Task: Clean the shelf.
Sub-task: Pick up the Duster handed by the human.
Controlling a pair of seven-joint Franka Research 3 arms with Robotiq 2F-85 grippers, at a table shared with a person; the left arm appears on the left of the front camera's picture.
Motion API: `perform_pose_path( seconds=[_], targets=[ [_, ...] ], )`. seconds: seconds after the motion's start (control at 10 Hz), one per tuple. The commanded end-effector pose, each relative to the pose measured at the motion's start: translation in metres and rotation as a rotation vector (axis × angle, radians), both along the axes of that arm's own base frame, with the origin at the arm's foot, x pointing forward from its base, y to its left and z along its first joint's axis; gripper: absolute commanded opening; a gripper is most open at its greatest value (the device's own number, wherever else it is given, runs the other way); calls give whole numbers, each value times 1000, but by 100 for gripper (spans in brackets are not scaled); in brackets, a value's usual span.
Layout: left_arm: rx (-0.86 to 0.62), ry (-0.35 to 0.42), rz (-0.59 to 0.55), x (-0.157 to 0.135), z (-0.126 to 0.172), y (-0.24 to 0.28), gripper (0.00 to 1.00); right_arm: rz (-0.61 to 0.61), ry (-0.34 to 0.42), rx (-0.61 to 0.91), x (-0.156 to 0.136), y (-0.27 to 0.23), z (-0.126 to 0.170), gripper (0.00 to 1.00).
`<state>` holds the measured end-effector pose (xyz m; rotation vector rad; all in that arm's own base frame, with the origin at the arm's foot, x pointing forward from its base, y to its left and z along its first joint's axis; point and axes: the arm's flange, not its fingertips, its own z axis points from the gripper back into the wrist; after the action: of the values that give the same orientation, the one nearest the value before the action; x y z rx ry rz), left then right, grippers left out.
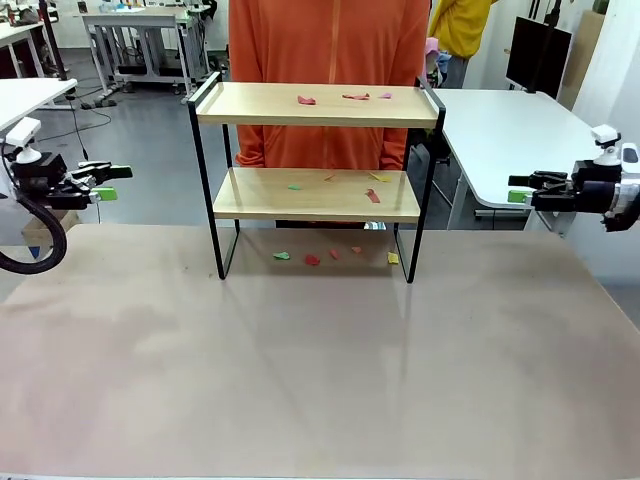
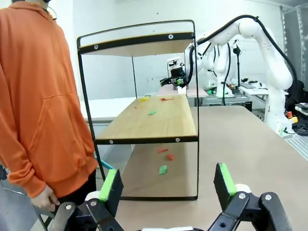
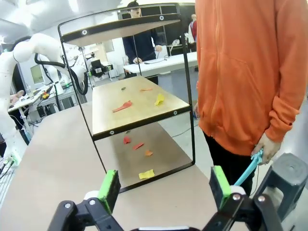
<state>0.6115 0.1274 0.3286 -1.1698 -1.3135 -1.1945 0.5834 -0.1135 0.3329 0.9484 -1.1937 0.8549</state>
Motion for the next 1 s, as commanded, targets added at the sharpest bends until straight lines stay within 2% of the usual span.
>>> perform_pose_path(
  seconds=[0.0,0.6,0.9],
  targets=[
    [-33,-35,-13,9,-1,5,100,18,-60,57,12,-11,-4,100],
    [-66,-54,-92,21,-8,4,100,65,-109,88,27,-25,-8,100],
    [-71,-42,-104,23,-10,4,100,76,-99,88,30,-29,-10,100]
  ],
)
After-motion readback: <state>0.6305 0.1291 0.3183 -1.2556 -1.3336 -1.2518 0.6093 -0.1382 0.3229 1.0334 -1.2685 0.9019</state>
